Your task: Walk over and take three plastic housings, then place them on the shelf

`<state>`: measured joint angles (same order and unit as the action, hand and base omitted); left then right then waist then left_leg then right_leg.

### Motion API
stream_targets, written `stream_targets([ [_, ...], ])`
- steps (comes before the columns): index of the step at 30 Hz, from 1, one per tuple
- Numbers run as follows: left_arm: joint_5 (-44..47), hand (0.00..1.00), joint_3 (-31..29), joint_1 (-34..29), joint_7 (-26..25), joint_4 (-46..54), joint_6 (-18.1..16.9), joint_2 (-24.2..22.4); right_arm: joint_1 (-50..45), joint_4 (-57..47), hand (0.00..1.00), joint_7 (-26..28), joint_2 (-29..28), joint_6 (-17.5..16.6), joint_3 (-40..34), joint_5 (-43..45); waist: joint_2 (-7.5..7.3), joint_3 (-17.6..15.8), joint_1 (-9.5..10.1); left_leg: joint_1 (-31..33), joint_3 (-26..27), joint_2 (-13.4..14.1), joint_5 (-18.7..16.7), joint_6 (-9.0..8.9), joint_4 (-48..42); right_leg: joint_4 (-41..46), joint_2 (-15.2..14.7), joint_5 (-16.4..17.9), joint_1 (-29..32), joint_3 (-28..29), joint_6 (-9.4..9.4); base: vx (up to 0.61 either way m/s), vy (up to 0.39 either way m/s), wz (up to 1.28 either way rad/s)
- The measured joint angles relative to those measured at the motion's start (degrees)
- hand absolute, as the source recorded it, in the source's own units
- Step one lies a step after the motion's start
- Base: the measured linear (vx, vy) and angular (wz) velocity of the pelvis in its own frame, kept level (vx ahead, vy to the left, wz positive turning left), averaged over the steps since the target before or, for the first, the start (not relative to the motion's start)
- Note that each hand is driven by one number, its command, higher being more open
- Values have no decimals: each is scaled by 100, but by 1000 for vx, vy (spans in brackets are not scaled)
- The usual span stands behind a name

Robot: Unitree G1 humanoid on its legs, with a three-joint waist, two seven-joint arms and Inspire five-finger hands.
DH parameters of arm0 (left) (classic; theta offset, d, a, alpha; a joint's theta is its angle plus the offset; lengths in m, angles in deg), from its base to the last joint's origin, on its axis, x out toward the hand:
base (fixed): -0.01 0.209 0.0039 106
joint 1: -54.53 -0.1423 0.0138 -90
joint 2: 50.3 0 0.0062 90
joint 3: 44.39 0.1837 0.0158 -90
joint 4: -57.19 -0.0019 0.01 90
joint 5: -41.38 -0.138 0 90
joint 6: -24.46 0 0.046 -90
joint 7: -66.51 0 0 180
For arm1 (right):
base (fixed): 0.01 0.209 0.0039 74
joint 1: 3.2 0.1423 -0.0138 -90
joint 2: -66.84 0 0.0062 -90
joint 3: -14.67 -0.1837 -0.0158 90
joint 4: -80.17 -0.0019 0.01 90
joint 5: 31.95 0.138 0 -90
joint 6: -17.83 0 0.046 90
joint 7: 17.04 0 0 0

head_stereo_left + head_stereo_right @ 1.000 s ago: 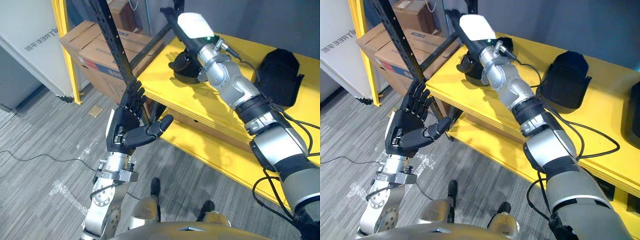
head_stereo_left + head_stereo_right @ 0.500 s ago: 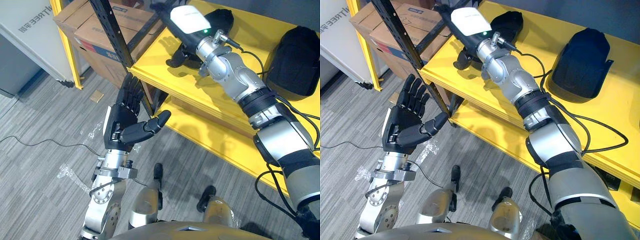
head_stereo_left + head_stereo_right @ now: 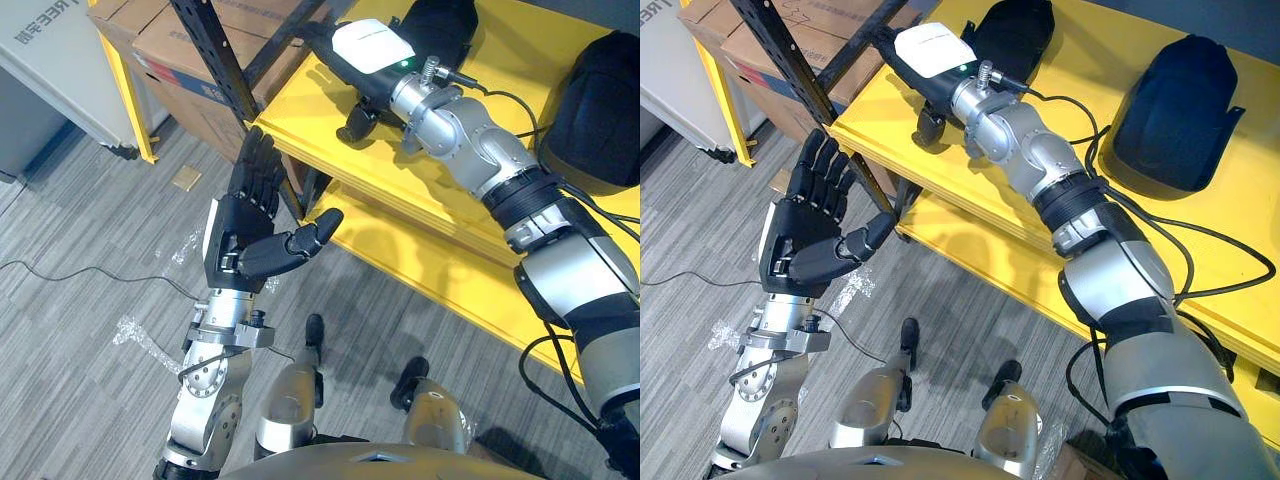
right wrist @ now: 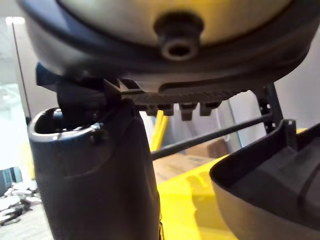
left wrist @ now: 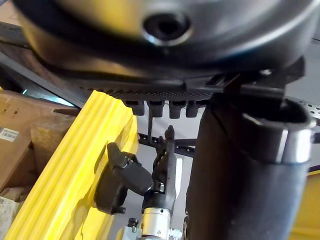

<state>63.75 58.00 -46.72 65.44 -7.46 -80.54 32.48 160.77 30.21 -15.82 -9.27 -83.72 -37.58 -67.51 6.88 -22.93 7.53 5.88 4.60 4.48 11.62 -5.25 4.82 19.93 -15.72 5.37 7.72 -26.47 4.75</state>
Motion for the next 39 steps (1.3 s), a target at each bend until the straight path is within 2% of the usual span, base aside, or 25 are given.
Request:
stream_targets([
  [6, -1, 100, 28, 26, -34, 0, 0, 2, 25, 10, 100, -184, 203, 122, 1, -22, -8, -45, -6, 21, 11, -1, 1, 1, 0, -8, 0, 1, 29, 11, -2, 1, -10, 0],
  [10, -1, 100, 39, 31, -108, 16, 1, 3, 130, 14, 100, -422, 240, 104, 0, -123, 4, -193, -31, 14, 25, 0, 5, 5, 0, -3, -1, 1, 36, 25, -3, 0, 0, 0],
  [18, 0, 100, 55, 46, -153, 16, 0, 5, 130, 14, 100, -821, 372, 95, -20, -232, 20, -229, -23, 15, 28, -1, 8, 10, -1, 7, 0, -2, 35, 24, 1, 4, -5, 0],
  [33, 1, 100, 81, 45, -154, 16, 0, 16, 130, 13, 100, -913, 372, 93, -69, -232, 47, -242, -29, 1, 27, -2, 9, 9, -1, 6, -7, 4, 28, 26, -7, 0, 0, 0],
  [37, 1, 100, 77, 41, -153, 16, 0, 15, 129, 14, 100, -895, 382, -190, -79, -222, 82, -261, -29, -8, 29, -2, 10, 9, -1, 20, -7, 3, 23, 27, -5, 0, 0, 0],
  [39, 1, 100, 78, 47, -147, 16, 0, 16, 130, 9, 100, -895, 394, -596, -79, -215, 82, -261, -30, -28, 38, -2, 10, 9, -1, 37, -7, 3, 13, 35, -6, 0, 0, 0],
])
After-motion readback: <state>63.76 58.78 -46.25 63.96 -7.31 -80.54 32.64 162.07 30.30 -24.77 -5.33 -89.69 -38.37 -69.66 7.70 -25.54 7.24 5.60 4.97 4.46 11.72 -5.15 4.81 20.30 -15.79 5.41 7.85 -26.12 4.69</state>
